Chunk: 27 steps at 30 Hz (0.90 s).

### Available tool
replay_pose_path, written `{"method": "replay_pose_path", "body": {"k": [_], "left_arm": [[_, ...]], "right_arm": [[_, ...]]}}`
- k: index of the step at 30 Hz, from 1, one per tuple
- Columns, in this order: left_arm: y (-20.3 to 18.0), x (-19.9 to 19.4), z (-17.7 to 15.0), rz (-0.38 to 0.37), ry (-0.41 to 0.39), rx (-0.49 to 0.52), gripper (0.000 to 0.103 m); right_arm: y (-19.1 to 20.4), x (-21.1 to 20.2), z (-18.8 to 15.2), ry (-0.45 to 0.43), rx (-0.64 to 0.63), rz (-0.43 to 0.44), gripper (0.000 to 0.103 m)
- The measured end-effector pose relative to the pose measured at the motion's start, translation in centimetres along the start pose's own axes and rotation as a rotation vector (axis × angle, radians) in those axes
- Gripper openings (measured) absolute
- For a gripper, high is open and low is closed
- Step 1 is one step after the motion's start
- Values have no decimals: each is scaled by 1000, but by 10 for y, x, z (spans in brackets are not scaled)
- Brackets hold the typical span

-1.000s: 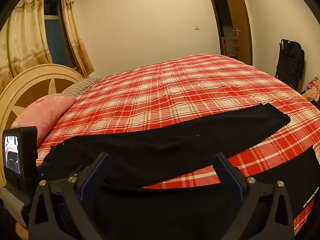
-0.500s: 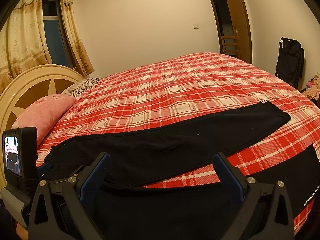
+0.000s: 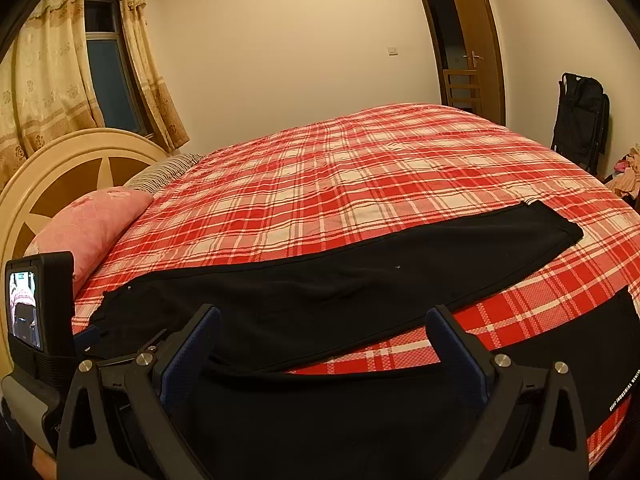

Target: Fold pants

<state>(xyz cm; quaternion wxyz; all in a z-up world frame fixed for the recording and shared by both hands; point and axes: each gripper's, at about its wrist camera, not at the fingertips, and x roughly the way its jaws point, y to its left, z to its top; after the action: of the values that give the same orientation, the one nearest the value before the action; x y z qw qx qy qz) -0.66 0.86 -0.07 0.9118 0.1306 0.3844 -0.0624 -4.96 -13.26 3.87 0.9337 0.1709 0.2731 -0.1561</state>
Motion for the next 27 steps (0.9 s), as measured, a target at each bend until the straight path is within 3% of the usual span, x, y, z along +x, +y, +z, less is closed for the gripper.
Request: {"method": "replay_pose_path", "body": {"k": [27], "left_arm": [[0,2,1,-2,12,-6,103]], "right_arm": [[4,4,-1,18,-3,0,102]]}}
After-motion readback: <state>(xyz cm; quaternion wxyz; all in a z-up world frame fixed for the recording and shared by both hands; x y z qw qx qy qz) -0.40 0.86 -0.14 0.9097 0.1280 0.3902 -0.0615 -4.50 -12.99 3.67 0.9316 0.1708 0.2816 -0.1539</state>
